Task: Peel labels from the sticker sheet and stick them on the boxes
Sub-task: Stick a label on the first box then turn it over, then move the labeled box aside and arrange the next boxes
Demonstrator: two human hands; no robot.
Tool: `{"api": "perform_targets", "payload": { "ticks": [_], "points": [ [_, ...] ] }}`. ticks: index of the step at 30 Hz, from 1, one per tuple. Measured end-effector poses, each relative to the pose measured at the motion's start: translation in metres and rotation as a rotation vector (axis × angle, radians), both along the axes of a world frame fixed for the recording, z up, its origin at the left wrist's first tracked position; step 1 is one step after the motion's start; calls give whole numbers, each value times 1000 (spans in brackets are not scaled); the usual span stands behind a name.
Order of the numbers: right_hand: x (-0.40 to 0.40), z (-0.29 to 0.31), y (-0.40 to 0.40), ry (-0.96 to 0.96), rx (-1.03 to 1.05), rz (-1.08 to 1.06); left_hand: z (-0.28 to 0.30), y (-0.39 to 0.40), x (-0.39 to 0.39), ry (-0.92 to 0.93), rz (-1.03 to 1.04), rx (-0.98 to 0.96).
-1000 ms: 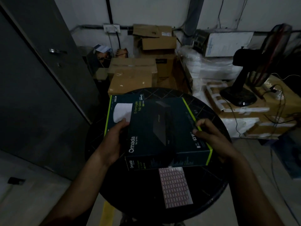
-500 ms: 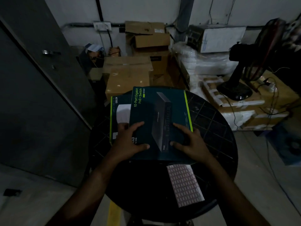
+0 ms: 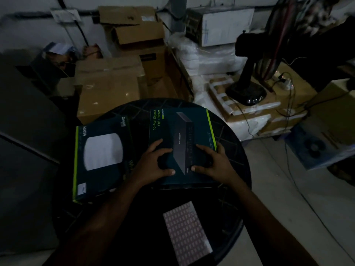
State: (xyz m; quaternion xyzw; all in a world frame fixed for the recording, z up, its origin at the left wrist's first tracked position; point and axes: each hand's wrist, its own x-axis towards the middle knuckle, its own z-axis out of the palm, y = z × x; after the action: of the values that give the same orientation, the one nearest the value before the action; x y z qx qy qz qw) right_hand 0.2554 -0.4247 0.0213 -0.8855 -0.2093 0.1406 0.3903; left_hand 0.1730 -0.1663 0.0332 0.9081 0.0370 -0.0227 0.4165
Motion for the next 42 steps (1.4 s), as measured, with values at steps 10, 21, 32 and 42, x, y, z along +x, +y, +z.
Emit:
{"api": "perform_targets", "payload": {
  "ticks": [10, 21, 32, 42],
  "points": [
    [142, -98, -35, 107, -80, 45, -101, -46, 127, 107, 122, -72],
    [161, -120, -28, 79, -319, 103, -138, -54, 140, 140, 193, 105],
    [52, -72, 37, -178, -193, 113, -75, -20, 10, -5, 320, 67],
    [-90, -78, 168, -46, 60, 346, -62, 133, -163, -113, 605, 133]
  ]
}}
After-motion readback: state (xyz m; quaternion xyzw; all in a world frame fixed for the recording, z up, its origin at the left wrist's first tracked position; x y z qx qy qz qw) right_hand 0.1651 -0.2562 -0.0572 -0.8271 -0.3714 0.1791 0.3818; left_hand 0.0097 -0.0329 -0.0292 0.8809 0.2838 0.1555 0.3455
